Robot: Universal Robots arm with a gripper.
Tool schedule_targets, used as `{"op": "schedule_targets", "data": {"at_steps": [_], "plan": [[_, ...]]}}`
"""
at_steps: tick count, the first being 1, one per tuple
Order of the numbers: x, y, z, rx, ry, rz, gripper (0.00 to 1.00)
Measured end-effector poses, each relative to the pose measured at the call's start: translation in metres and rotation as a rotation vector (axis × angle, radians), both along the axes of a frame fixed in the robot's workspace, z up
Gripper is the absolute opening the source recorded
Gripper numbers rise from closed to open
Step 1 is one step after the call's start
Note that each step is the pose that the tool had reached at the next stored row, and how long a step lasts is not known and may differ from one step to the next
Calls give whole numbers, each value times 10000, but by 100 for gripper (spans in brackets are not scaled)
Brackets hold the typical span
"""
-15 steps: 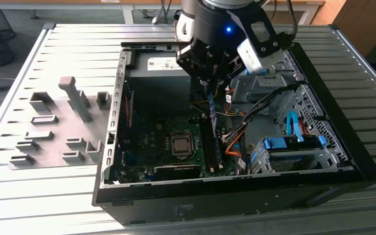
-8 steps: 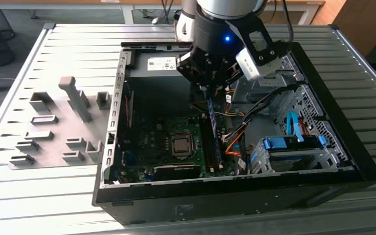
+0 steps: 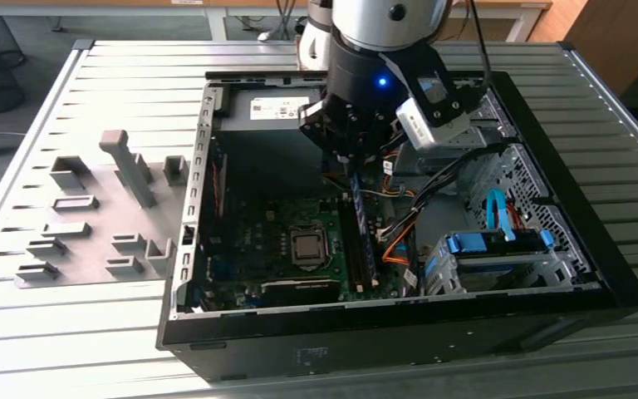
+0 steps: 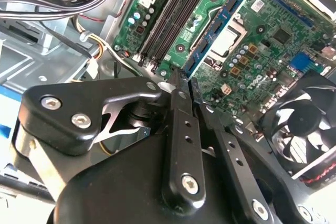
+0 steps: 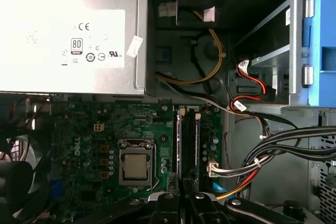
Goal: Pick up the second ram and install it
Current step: 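Insert the second ram into the second slot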
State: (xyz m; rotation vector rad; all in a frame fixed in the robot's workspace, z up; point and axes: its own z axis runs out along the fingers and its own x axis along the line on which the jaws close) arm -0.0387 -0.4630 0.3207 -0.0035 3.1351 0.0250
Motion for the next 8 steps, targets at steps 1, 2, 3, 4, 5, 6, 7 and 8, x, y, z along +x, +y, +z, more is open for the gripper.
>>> {"op": "schedule_targets", "data": {"at_steps": [1, 2, 3, 4, 5, 6, 7, 8], "plan": [[0, 0, -19, -1, 7, 1, 14], [0, 0, -37, -2, 17, 2, 14], [1, 0, -55, -3, 37, 4, 14], [1, 0, -73, -3, 67, 7, 14], [1, 0, -91, -2, 95, 6, 14], [1, 0, -109, -2, 119, 6, 14], [0, 0, -128, -3, 141, 6, 14], [0, 0, -144, -3, 161, 6, 14]]}}
